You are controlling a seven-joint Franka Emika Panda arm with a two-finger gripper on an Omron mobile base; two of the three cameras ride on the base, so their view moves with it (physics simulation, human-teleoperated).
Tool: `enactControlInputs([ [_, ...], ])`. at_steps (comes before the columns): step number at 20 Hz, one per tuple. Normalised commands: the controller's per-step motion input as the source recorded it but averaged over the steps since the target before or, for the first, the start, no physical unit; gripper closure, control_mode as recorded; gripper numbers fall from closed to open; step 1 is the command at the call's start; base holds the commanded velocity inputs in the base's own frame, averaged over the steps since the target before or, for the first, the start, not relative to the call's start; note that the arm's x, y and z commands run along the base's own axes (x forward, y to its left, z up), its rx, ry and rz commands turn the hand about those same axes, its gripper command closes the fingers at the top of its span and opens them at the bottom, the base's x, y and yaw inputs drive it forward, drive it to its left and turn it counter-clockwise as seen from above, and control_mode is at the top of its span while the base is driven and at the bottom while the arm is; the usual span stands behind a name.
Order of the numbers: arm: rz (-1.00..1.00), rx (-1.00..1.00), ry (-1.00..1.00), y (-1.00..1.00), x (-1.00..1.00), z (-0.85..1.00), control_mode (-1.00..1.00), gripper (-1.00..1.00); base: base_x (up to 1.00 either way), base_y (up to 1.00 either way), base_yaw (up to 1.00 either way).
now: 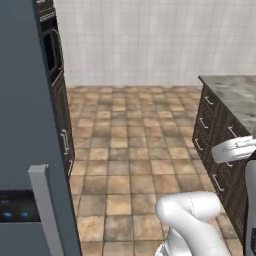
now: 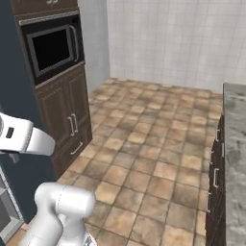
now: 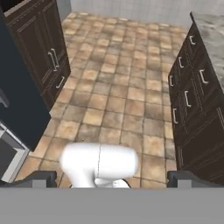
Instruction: Take the mango, corn, and mango from the freezer and place them in the bowl on the counter.
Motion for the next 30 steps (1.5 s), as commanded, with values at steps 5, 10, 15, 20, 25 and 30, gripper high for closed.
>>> enactControlInputs([
  [5,0.00,0.00,0.00,0.00,0.00,0.00,1.00,-1.00,0.82,-0.03,0.48],
  [10,0.00,0.00,0.00,0.00,0.00,0.00,1.00,-1.00,0.74,-0.18,0.71],
  [15,0.00,0.00,0.00,0.00,0.00,0.00,1.00,-1.00,0.61,-0.24,0.80],
  [20,0.00,0.00,0.00,0.00,0.00,0.00,1.00,-1.00,0.58,-0.09,0.87],
  [25,0.00,0.00,0.00,0.00,0.00,0.00,1.00,-1.00,0.62,-0.12,0.84],
  [30,0.00,0.00,0.00,0.00,0.00,0.00,1.00,-1.00,0.62,-0.14,0.81],
])
